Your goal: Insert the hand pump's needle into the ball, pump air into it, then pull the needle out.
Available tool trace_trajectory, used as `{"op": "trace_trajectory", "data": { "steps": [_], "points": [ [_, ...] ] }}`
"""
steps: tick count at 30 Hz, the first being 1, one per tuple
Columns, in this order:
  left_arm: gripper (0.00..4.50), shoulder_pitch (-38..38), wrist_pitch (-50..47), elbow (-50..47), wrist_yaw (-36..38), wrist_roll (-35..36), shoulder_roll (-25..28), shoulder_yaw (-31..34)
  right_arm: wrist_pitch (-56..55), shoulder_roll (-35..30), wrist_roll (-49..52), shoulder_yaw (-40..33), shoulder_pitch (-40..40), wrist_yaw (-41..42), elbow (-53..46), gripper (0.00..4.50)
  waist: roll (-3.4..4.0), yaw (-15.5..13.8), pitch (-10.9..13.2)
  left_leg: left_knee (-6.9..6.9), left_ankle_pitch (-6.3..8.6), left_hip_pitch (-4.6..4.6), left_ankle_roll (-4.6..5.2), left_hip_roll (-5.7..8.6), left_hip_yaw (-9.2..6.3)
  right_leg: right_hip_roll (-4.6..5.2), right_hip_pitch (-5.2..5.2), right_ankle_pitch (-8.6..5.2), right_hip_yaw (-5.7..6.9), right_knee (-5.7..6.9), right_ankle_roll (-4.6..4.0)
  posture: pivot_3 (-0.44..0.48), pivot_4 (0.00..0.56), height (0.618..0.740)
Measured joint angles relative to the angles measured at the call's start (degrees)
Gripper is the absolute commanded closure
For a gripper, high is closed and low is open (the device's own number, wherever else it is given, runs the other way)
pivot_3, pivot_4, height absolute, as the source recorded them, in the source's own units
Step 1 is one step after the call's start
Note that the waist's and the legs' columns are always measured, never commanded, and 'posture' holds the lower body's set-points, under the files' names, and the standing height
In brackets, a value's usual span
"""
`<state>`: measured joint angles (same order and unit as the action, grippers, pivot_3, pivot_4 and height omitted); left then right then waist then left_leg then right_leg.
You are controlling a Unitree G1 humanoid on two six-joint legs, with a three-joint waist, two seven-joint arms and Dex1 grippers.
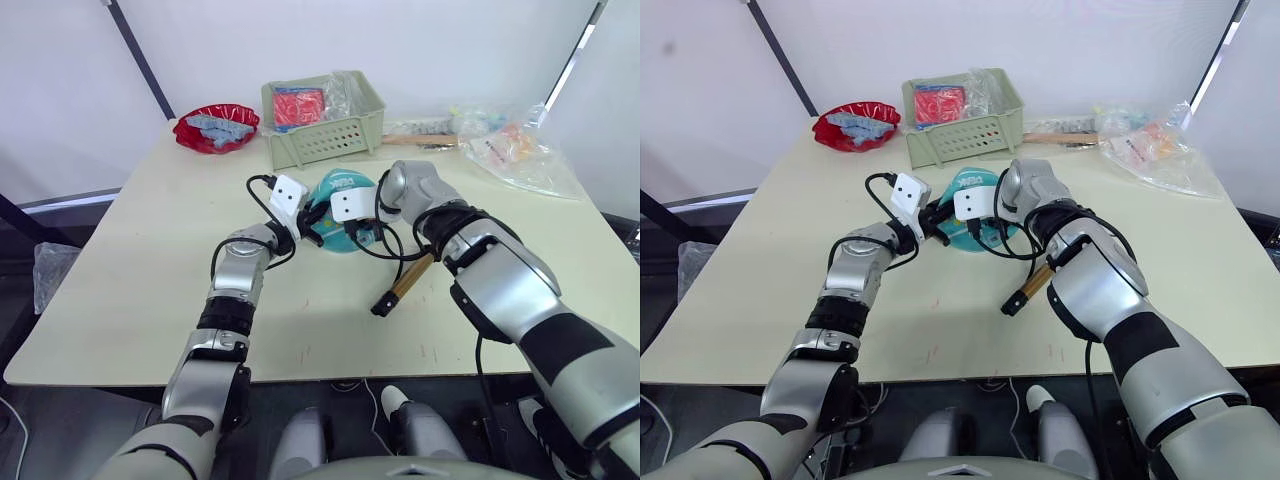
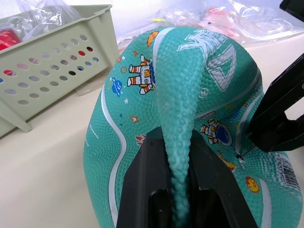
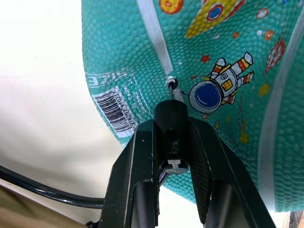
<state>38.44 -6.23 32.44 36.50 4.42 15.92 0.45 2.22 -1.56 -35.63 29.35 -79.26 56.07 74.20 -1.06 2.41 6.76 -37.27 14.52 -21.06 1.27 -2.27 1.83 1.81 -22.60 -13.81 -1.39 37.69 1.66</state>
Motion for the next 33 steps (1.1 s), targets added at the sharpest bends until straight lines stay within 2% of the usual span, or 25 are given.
{"op": "trace_trajectory", "data": {
  "steps": [25, 26, 28, 29, 30, 33],
  "points": [
    [4.48, 2.09, 3.19, 2.86, 2.19, -0.09, -0.62, -1.06, -3.14, -5.98, 0.15, 2.07, -0.49, 8.79, -4.09, 4.16, 0.37, -1.35, 0.38, 0.02, 0.00, -0.71, 0.00, 0.15, -0.59, 0.29, -0.09, 0.02, 0.55, -0.53, -0.06, 0.000, 0.150, 0.738],
    [4.50, 2.16, 3.32, 3.02, 2.21, -0.09, -0.63, -1.08, -3.37, -6.12, 0.15, 2.15, -0.49, 8.94, -4.16, 3.66, 0.38, -1.44, 0.39, 0.02, 0.00, -0.72, 0.00, 0.15, -0.59, 0.29, -0.09, 0.02, 0.56, -0.54, -0.06, 0.000, 0.150, 0.738],
    [4.50, 2.42, 3.59, 3.40, 2.36, -0.10, -0.64, -1.17, -3.84, -6.52, 0.17, 2.23, -0.49, 9.38, -4.43, 2.98, 0.40, -1.61, 0.41, 0.03, 0.00, -0.76, 0.00, 0.16, -0.62, 0.29, -0.09, 0.02, 0.60, -0.58, -0.06, 0.000, 0.150, 0.738],
    [4.50, 3.12, 4.08, 4.15, 2.63, -0.19, -0.63, -1.26, -4.55, -7.23, 0.19, 2.59, -0.40, 10.74, -4.37, 2.98, 0.47, -1.73, 0.55, 0.04, 0.00, -0.84, 0.00, 0.17, -0.67, 0.29, -0.10, 0.03, 0.66, -0.65, -0.06, 0.000, 0.150, 0.738],
    [4.50, 3.14, 4.10, 4.16, 2.66, -0.19, -0.63, -1.26, -4.59, -7.27, 0.19, 2.59, -0.40, 10.79, -4.38, 2.69, 0.51, -1.76, 0.64, 0.03, 0.00, -0.88, 0.01, 0.17, -0.68, 0.29, -0.11, 0.03, 0.66, -0.67, -0.06, 0.000, 0.150, 0.738],
    [4.50, 3.54, 4.47, 4.47, 3.13, -0.24, -0.62, -1.30, -5.19, -8.96, 0.49, 2.57, -0.40, 12.85, -5.05, 2.69, 0.61, -1.95, 0.81, 0.03, -0.01, -0.96, 0.01, 0.20, -0.72, 0.30, -0.12, 0.06, 0.73, -0.74, 0.00, 0.000, 0.150, 0.738]
  ]
}}
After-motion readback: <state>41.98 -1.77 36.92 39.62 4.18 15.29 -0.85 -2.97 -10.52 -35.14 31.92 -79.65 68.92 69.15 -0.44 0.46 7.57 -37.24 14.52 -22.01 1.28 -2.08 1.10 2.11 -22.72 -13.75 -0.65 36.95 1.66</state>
